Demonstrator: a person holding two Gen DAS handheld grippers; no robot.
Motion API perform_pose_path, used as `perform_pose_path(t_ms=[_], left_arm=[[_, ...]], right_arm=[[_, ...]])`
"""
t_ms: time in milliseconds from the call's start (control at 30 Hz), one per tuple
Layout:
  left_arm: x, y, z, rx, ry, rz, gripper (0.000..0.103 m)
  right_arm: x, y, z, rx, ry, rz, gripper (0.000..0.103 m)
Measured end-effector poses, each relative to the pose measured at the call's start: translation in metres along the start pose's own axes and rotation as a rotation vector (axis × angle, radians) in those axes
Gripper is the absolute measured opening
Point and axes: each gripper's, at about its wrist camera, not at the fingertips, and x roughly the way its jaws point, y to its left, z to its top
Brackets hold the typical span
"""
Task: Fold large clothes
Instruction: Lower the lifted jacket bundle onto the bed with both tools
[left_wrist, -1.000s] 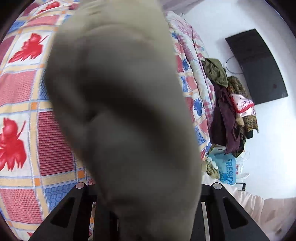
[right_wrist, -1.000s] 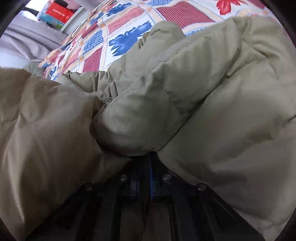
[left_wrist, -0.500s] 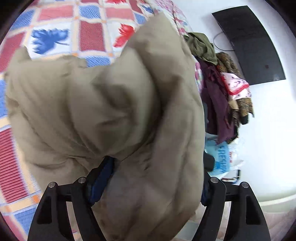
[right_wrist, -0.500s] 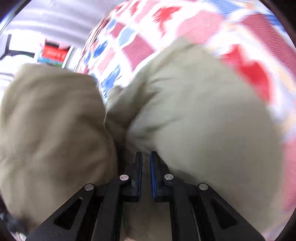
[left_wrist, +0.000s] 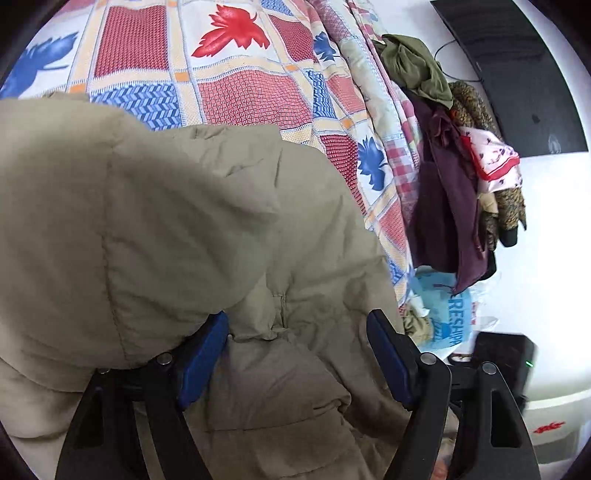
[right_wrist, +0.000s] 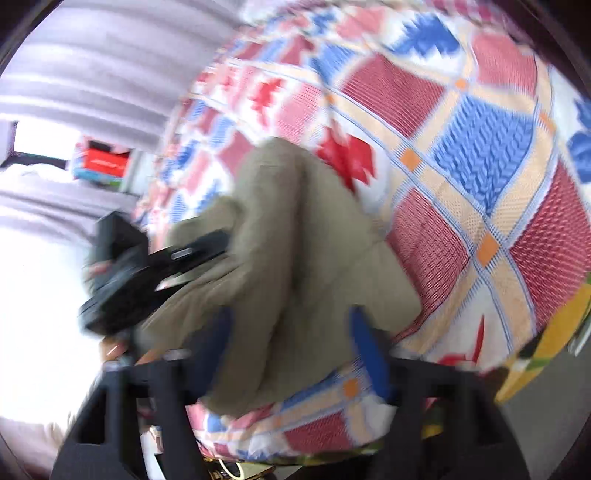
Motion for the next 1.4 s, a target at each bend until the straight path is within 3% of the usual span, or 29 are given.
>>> perform_pose_path(t_ms=[100, 200, 333, 400, 467, 567, 667, 767, 867, 1000, 1200, 1300, 1400], left_arm=[[0.0, 0.002, 0.001, 0.03, -0.003, 0.041, 0.077], [-0.007, -0.005, -0.002, 0.076, -0.012, 0.091, 0.077], [-0.037, -0.022, -0.005, 0.16, -0.099, 0.15, 0.077], [-0.065, -0.025, -0.009, 0.204, -0.201, 0.218, 0.077], [-0.091, -0.019, -0.013, 0.215, -0.297, 0.301, 0.077], [-0.121, 0.015, -0.015, 0.149, -0.388, 0.435, 0.077], [-0.121, 0.052, -0.01, 0.062, -0.385, 0.507, 0.077], [-0.102, 0.064, 0.001, 0.035, -0.374, 0.497, 0.077], [-0.069, 0.048, 0.014, 0.115, -0.362, 0.539, 0.077], [-0.029, 0.029, 0.031, 0.173, -0.334, 0.526, 0.077], [-0.002, 0.019, 0.036, 0.195, -0.3, 0.542, 0.077], [-0.003, 0.021, 0.033, 0.203, -0.294, 0.549, 0.078], [-0.006, 0.024, 0.033, 0.19, -0.292, 0.541, 0.078]], right_arm=[[-0.005, 0.019, -0.008, -0.029, 0.053, 0.099, 0.075], [0.008, 0.032, -0.014, -0.054, 0.094, 0.137, 0.075], [0.038, 0.045, -0.013, -0.075, 0.074, 0.017, 0.073], [0.046, 0.048, -0.01, -0.107, 0.052, -0.078, 0.017], [0.043, 0.049, -0.01, -0.152, 0.035, -0.142, 0.014], [0.043, 0.05, -0.007, -0.21, 0.028, -0.207, 0.013], [0.04, 0.042, -0.006, -0.205, 0.026, -0.24, 0.013], [0.039, 0.033, -0.003, -0.195, 0.016, -0.261, 0.013], [0.037, 0.019, 0.001, -0.173, 0.003, -0.293, 0.013], [0.035, -0.014, 0.004, -0.094, -0.007, -0.315, 0.013], [0.039, -0.058, 0.002, 0.048, 0.019, -0.231, 0.017], [0.02, -0.054, 0.003, 0.073, 0.013, -0.198, 0.017], [-0.014, -0.032, 0.004, -0.026, -0.066, -0.247, 0.019]])
